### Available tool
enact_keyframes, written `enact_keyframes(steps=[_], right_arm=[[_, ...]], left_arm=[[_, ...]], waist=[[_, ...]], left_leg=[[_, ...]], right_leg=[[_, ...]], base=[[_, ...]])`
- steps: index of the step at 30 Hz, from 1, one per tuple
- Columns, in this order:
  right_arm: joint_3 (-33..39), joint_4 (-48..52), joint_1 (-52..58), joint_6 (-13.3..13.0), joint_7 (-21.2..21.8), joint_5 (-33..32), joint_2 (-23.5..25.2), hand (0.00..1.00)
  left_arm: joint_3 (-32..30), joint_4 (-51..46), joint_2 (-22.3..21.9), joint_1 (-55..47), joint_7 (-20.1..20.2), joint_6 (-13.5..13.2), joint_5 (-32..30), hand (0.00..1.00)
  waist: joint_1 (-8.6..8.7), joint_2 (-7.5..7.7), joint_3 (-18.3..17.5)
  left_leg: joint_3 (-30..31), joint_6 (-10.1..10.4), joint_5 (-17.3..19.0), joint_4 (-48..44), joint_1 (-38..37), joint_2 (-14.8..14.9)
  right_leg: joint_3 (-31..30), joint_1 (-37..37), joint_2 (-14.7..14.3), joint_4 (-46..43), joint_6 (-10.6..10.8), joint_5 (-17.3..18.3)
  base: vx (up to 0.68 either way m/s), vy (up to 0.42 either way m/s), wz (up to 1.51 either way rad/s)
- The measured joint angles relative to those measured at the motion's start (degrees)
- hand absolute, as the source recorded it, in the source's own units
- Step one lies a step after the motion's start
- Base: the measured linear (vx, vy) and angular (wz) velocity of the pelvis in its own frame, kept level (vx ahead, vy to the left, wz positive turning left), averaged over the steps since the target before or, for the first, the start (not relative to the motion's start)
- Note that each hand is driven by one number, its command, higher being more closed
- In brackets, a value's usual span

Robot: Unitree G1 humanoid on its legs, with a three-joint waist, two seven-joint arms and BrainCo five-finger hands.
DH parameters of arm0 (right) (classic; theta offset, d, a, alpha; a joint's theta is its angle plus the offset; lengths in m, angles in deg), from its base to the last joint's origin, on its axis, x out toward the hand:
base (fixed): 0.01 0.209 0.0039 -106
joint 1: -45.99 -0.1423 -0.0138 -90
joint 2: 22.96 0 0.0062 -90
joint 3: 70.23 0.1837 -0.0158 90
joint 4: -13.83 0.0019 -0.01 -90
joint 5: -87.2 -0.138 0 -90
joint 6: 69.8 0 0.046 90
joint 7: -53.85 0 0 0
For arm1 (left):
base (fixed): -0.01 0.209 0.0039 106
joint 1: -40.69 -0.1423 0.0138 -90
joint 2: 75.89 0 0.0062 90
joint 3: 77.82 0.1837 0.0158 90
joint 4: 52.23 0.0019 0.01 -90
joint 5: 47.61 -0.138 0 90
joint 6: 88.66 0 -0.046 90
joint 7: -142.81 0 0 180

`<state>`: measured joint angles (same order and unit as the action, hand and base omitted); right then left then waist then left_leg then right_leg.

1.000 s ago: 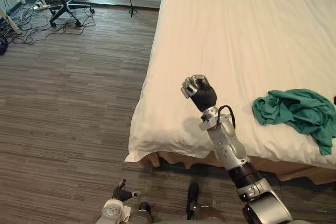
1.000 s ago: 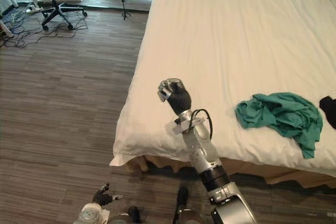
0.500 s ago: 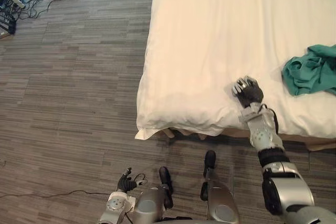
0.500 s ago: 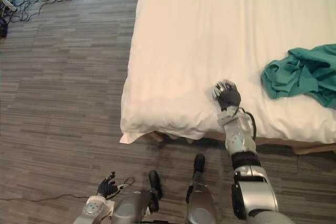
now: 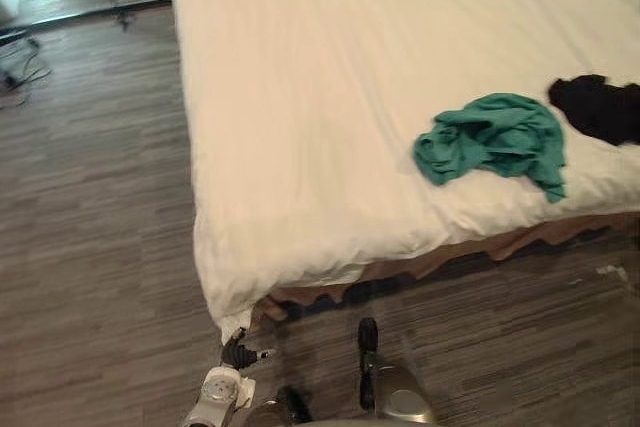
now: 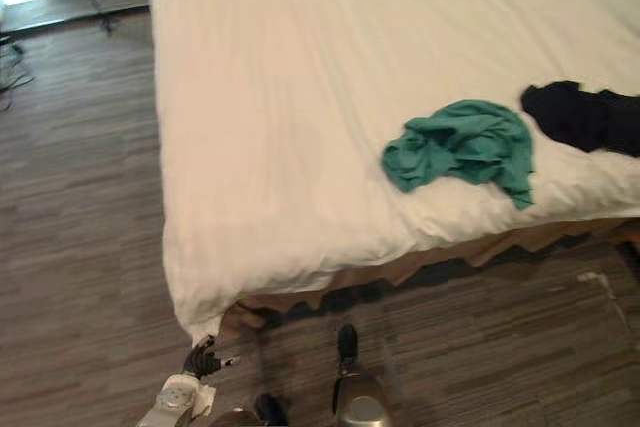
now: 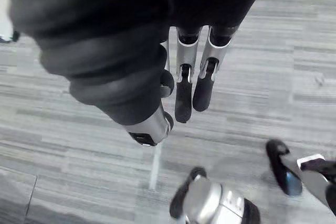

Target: Tidy the bed and pick cloth on bed and put in laundry

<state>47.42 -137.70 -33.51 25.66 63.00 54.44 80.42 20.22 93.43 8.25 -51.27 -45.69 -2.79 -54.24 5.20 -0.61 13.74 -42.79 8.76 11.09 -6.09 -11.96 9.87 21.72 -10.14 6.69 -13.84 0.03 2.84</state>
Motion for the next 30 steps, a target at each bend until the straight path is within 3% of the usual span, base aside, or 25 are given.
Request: enact_keyframes(steps=[1, 3, 5, 6, 7, 9, 10, 12, 13, 14, 15, 16, 17, 18, 19, 20, 21, 22, 23, 24, 26, 27, 28, 29, 30], right_arm=[[-1.0, 0.4, -1.4, -0.5, 1.4, 1.1, -0.4, 0.00], [-4.7, 0.9, -2.6, -1.6, 2.8, 1.9, -2.3, 0.00], [-6.7, 1.0, -4.0, -2.5, 1.8, 3.5, -3.5, 0.00], [-7.6, 1.0, -5.8, -3.7, -0.2, 3.6, -4.4, 0.00], [-7.6, 0.9, -6.5, -4.1, -1.0, 4.0, -4.5, 0.00], [-8.7, 1.0, -8.5, -5.1, -2.2, 5.9, -4.8, 0.00], [-10.6, 1.7, -9.7, -5.4, -2.9, 6.0, -5.0, 0.00], [-13.7, 2.1, -11.0, -5.8, -3.0, 7.7, -5.1, 0.00], [-16.3, 2.1, -11.8, -6.2, -3.3, 8.1, -5.3, 0.00], [-17.6, 2.1, -11.5, -5.9, -3.9, 8.5, -5.3, 0.00], [-17.6, 2.2, -11.2, -6.0, -4.3, 8.8, -5.2, 0.00], [-17.3, 2.5, -10.1, -6.1, -4.9, 10.4, -4.0, 0.00], [-16.9, 2.6, -9.0, -6.5, -5.2, 10.6, -3.3, 0.00], [-18.4, 2.5, -8.1, -7.0, -5.2, 13.1, -2.9, 0.00], [-20.0, 2.4, -8.0, -7.3, -5.0, 14.8, -2.9, 0.00], [-22.0, 2.0, -8.1, -8.2, -5.0, 17.3, -3.3, 0.00], [-23.1, 2.2, -8.4, -8.9, -5.0, 18.9, -3.9, 0.00], [-23.3, 2.4, -8.6, -9.1, -4.8, 19.1, -4.2, 0.00], [-23.2, 2.4, -9.2, -9.4, -4.7, 19.2, -4.5, 0.00], [-23.2, 1.8, -8.4, -9.4, -4.7, 19.3, -4.7, 0.00], [-22.8, 1.7, -7.3, -9.6, -4.6, 19.2, -5.0, 0.00], [-21.9, 1.6, -6.8, -9.5, -4.1, 19.1, -5.6, 0.00], [-20.8, 1.4, -6.8, -9.3, -3.5, 19.1, -5.9, 0.00], [-19.8, 1.3, -7.2, -9.0, -3.3, 19.0, -6.2, 0.00], [-18.6, 0.2, -6.7, -8.7, -3.0, 19.0, -6.2, 0.00]], left_arm=[[0.3, 0.0, -0.4, 1.0, 0.0, 0.9, 0.0, 0.00], [0.2, -0.2, -1.5, 1.5, -0.3, 1.4, 0.3, 0.00], [0.2, 0.5, -2.7, 0.6, -0.5, 1.5, 1.6, 0.00], [-1.9, 0.4, -3.9, 0.2, -1.5, 1.1, 2.5, 0.00], [-2.5, 0.5, -4.2, 0.2, -2.0, 1.0, 2.5, 0.00], [-2.7, 0.6, -4.3, 0.2, -3.6, 0.4, 2.4, 0.00], [-3.3, 0.6, -4.5, 0.2, -4.0, -0.4, 2.3, 0.00], [-4.8, 0.8, -5.2, 0.1, -3.8, -0.5, 3.7, 0.00], [-4.8, 0.9, -6.7, 0.7, -4.6, -0.8, 4.3, 0.00], [-4.1, 1.9, -7.0, 1.9, -5.2, -1.1, 4.6, 0.00], [-4.0, 2.4, -7.2, 2.3, -5.2, -1.0, 4.5, 0.00], [-3.6, 2.6, -7.2, 3.4, -5.2, -0.3, 4.4, 0.00], [-3.5, 2.6, -6.8, 3.5, -5.2, -0.2, 4.5, 0.00], [-3.5, 2.6, -5.9, 3.5, -5.2, -0.1, 4.6, 0.00], [-3.6, 2.7, -5.6, 3.3, -5.4, -0.1, 4.6, 0.00], [-3.7, 3.2, -5.5, 4.0, -5.4, -0.2, 4.7, 0.00], [-3.7, 3.5, -5.4, 5.1, -5.3, -0.3, 4.7, 0.00], [-3.8, 3.6, -5.3, 5.5, -5.0, -0.3, 4.7, 0.00], [-3.7, 3.6, -4.5, 5.7, -4.7, -0.3, 5.0, 0.00], [-3.2, 3.8, -4.2, 5.8, -4.4, 0.1, 5.7, 0.00], [-3.0, 4.6, -4.2, 5.8, -3.6, 0.6, 5.7, 0.00], [-2.4, 5.3, -4.1, 5.7, -3.4, 0.8, 6.4, 0.00], [-2.5, 5.6, -4.2, 5.7, -3.4, 0.9, 7.4, 0.00], [-2.4, 5.8, -4.4, 5.8, -3.4, 1.0, 8.1, 0.00], [-2.0, 5.8, -3.8, 7.0, -3.6, 1.2, 9.1, 0.00]], waist=[[-0.03, -0.40, 0.3], [-0.16, -2.15, 1.1], [-0.50, -3.64, 1.8], [-0.59, -4.69, 2.0], [-0.98, -4.73, 2.1], [-1.85, -4.45, 2.1], [-2.04, -4.23, 2.0], [-2.27, -3.49, 1.6], [-2.60, -2.93, 1.3], [-2.57, -2.40, 1.1], [-2.29, -1.89, 0.9], [-2.58, -0.59, 0.6], [-3.82, 0.42, 0.1], [-5.13, 1.88, -0.7], [-5.19, 2.59, -1.1], [-5.03, 3.12, -1.4], [-4.93, 3.22, -1.7], [-4.61, 2.45, -1.6], [-3.75, 1.70, -1.2], [-3.17, 2.28, -1.3], [-2.95, 2.50, -1.9], [-2.90, 1.58, -2.8], [-3.17, -1.03, -4.1], [-2.77, -1.52, -4.3], [-1.95, -0.37, -3.7]], left_leg=[[-0.9, -0.4, 0.2, -5.6, 1.1, 1.5], [1.7, -3.3, 0.1, -27.0, 6.5, 8.5], [9.4, -4.7, 2.4, -37.2, 11.1, 10.6], [17.4, -3.5, 4.5, -40.1, 14.4, 8.8], [20.4, -3.4, 5.0, -39.3, 15.1, 7.5], [29.8, -3.4, 5.6, -32.9, 15.1, 3.2], [38.7, -3.8, 5.8, -26.1, 14.8, 0.0], [47.4, -5.0, 6.6, -19.5, 14.9, -2.6], [51.7, -5.3, 6.7, -14.5, 14.9, -3.6], [51.6, -3.2, 9.4, -12.0, 13.1, -3.4], [49.8, -3.4, 9.6, -11.3, 11.8, -3.2], [44.3, -3.7, 9.5, -10.8, 10.1, -3.0], [39.9, -3.7, 9.5, -10.5, 8.5, -3.0], [33.8, -3.7, 9.5, -9.3, 5.6, -3.1], [31.9, -3.7, 9.5, -9.0, 4.7, -3.4], [29.5, -4.4, 9.1, -9.2, 3.8, -4.3], [28.6, -5.5, 8.0, -10.0, 4.4, -4.3], [27.5, -6.0, 7.8, -9.7, 4.3, -3.6], [27.1, -6.0, 7.8, -9.0, 2.7, -2.9], [27.4, -5.9, 7.8, -9.3, 1.1, -3.1], [27.7, -5.9, 7.9, -10.0, 0.9, -3.7], [27.3, -6.1, 7.7, -9.5, 1.0, -3.3], [25.4, -6.1, 7.7, -6.7, 1.8, -1.4], [25.1, -5.3, 8.2, -5.5, 2.1, -1.1], [24.6, -4.3, 8.0, -4.3, 1.4, -2.8]], right_leg=[[-1.7, 0.1, -0.5, 0.3, -0.4, 0.2], [-5.9, 1.6, -2.1, 1.0, -1.3, 1.6], [-9.9, 2.3, -3.7, 1.1, -1.6, 2.4], [-15.0, 2.3, -5.4, 1.1, -1.4, 2.3], [-17.4, 2.2, -6.0, 1.1, -1.2, 2.2], [-25.6, 2.0, -8.1, 1.2, -0.5, 1.9], [-32.3, 0.6, -10.3, 1.5, 0.1, 1.7], [-39.0, -1.3, -12.4, 1.9, 0.9, 1.1], [-42.7, -3.2, -13.1, 2.6, 2.1, -1.2], [-43.6, -3.9, -13.5, 3.8, 2.7, -3.2], [-42.7, -3.9, -12.8, 4.8, 2.6, -3.3], [-36.3, -4.0, -10.0, 6.5, -0.1, -3.8], [-32.1, -3.9, -8.4, 7.4, -1.6, -8.7], [-24.0, -2.8, -7.5, 8.9, 0.2, -12.6], [-19.5, -2.1, -7.5, 10.0, -0.7, -13.5], [-15.4, -1.7, -7.9, 11.9, -3.4, -16.4], [-15.3, -1.5, -8.4, 14.7, -4.0, -21.0], [-14.0, -1.7, -8.8, 13.2, -3.9, -20.1], [-8.4, -2.8, -7.3, 1.6, -4.6, -9.1], [-6.2, -2.6, -5.2, -6.5, -5.0, -2.4], [-6.5, -2.1, -5.7, -7.5, -5.0, -2.8], [-8.5, -0.6, -7.2, -2.5, -2.3, -4.9], [-10.3, 0.5, -8.8, 3.8, -1.3, -4.6], [-8.8, -0.4, -8.1, -0.3, -3.9, -1.2], [-6.3, -1.7, -5.0, -5.0, -2.3, 4.4]], base=[[0.06, -0.136, -0.65], [0.06, -0.136, -0.91], [0.06, 0.003, -1.25], [0.07, 0.048, -1.59], [0.11, 0.078, -2.15], [0.09, 0.109, -2.31], [0.06, 0.133, -2.44], [0.08, 0.203, -2.59], [0.04, 0.341, -2.95], [0.01, 0.326, -2.41], [0.00, 0.359, -1.98], [0.01, 0.264, -1.66], [-0.02, 0.327, -2.39], [-0.02, 0.218, -1.96], [-0.02, 0.202, -1.84], [-0.05, 0.102, -1.20], [-0.08, 0.088, -1.02], [-0.07, 0.045, -0.56], [0.00, 0.003, -0.06], [0.03, -0.009, 0.11], [-0.05, -0.032, -0.02], [-0.12, -0.061, -0.48], [-0.10, -0.097, -0.42], [0.01, -0.086, -0.15], [0.03, -0.062, 0.11]])
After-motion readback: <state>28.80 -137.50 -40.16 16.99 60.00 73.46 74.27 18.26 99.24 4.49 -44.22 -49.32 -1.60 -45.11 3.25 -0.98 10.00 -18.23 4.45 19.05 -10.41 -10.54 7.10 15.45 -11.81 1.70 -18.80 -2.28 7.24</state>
